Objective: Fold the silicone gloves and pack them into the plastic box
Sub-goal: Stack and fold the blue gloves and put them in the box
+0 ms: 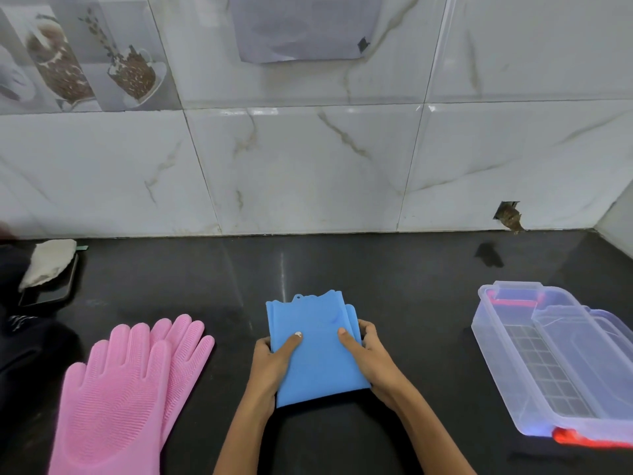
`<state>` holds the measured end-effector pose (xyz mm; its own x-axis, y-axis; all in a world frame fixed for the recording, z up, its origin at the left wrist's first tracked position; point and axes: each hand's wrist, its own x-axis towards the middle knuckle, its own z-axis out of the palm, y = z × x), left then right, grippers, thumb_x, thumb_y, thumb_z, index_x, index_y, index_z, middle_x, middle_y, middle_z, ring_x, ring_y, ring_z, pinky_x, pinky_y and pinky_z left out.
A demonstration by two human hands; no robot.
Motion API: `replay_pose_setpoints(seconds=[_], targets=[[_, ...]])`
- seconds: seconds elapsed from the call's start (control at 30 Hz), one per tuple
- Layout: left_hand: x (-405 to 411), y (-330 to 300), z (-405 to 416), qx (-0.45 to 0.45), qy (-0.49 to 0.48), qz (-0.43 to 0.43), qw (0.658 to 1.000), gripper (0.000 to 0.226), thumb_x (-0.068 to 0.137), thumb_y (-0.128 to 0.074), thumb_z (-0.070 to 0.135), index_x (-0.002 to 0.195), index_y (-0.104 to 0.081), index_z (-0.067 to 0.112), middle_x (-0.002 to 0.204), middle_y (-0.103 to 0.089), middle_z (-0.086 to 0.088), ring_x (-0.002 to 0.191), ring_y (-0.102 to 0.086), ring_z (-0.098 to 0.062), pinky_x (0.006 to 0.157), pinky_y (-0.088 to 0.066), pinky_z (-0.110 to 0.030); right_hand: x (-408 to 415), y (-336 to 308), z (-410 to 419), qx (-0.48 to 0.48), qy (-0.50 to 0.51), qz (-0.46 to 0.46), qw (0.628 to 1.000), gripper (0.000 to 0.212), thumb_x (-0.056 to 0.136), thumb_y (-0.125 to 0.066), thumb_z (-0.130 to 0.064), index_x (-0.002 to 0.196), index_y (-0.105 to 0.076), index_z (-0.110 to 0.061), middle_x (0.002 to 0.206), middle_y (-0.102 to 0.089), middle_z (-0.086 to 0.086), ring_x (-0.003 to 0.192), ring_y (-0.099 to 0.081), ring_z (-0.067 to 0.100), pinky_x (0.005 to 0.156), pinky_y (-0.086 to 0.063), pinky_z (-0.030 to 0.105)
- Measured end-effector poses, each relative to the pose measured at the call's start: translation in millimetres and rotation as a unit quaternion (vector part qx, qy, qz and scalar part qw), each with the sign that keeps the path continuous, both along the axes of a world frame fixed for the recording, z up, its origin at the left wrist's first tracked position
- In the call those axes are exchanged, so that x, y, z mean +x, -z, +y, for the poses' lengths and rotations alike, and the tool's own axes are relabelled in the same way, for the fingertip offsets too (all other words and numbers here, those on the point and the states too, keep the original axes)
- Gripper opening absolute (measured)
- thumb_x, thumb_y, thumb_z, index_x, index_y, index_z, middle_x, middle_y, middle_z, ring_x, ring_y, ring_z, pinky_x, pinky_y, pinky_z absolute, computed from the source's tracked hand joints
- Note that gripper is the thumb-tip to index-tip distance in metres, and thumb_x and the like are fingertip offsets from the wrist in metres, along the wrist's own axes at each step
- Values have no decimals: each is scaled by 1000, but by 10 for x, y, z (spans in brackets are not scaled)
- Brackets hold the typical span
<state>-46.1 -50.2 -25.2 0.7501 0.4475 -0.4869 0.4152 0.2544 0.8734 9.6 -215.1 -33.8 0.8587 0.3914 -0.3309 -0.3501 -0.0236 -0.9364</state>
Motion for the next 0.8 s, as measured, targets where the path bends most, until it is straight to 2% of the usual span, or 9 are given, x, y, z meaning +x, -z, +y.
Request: replay_pose_setpoints(seconds=[0.17,0.3,0.47,0.63,0.8], targets=[[-42,-58,-83,-12,-38,5,999,43,82,-70,36,109,-50,8,90,-63,-5,76,-63,-20,52,-46,-28,-46,-2,-8,-15,8,-4,1000,28,91,-54,-46,115,-47,-34,112,-66,-3,95,-69,13,75,-58,28],[-75,-98,-122,-18,-30,4,999,36,87,-63,37,108,-50,10,88,-60,-3,75,-61,-20,53,-46,-29,-91,-25,-28,-33,11,-19,999,32,94,-46,-47,124,-46,-35,112,-65,-11,96,-67,7,72,-55,22],[-136,-151,-178,-18,-12,-19,1000,35,90,-60,36,113,-51,11,94,-62,-5,77,-62,-21,57,-48,-30,-126,-40,-82,-26,27,-39,999,50,96,-47,-39,143,-32,-32,131,-55,-7,109,-62,12,90,-53,31],[-148,-292,-301,-18,6,-49,999,35,91,-60,34,116,-53,10,97,-64,-5,78,-63,-21,57,-49,-30,-179,-150,-208,-11,59,-51,997,53,96,-49,-37,145,-29,-32,133,-54,-6,106,-63,12,82,-55,28],[17,-565,-637,-33,51,-101,993,34,91,-61,34,117,-54,14,98,-65,-6,81,-65,-23,58,-52,-31,-131,-480,-603,-9,118,-107,987,59,94,-54,-38,146,-29,-29,139,-50,2,115,-59,22,99,-49,43]])
